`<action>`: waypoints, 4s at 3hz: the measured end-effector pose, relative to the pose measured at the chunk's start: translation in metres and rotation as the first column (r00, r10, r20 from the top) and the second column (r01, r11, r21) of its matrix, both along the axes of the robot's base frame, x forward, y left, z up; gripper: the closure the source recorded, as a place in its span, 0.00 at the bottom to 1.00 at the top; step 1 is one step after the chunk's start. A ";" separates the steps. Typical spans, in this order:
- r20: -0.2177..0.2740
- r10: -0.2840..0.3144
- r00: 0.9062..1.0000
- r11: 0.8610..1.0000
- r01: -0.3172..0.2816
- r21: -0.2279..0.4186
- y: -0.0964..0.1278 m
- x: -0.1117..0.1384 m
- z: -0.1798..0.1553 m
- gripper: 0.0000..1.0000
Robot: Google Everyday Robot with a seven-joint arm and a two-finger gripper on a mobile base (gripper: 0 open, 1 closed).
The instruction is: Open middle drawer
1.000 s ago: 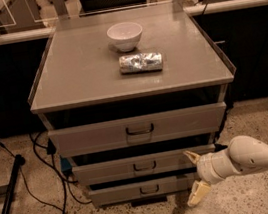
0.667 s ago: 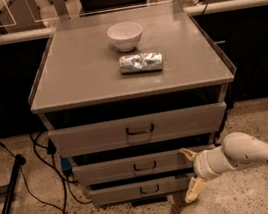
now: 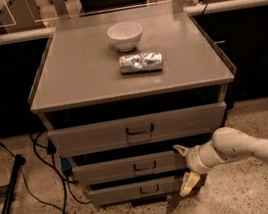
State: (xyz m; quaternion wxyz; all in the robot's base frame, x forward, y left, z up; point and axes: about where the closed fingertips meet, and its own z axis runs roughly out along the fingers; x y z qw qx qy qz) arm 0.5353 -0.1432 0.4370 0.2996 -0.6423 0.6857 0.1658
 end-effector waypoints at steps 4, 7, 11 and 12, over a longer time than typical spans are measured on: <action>0.042 0.000 0.999 0.992 0.005 -0.122 0.001 0.032 -0.028 0.00; 0.043 -0.026 0.999 0.981 0.033 -0.190 -0.002 0.055 -0.038 0.00; -0.137 -0.027 0.990 0.980 0.000 -0.198 -0.006 0.043 -0.046 0.00; -0.145 -0.027 0.989 0.980 -0.003 -0.198 -0.007 0.042 -0.042 0.00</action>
Offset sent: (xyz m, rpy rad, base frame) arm 0.0342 0.0178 -0.0245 -0.0754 0.0075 0.0363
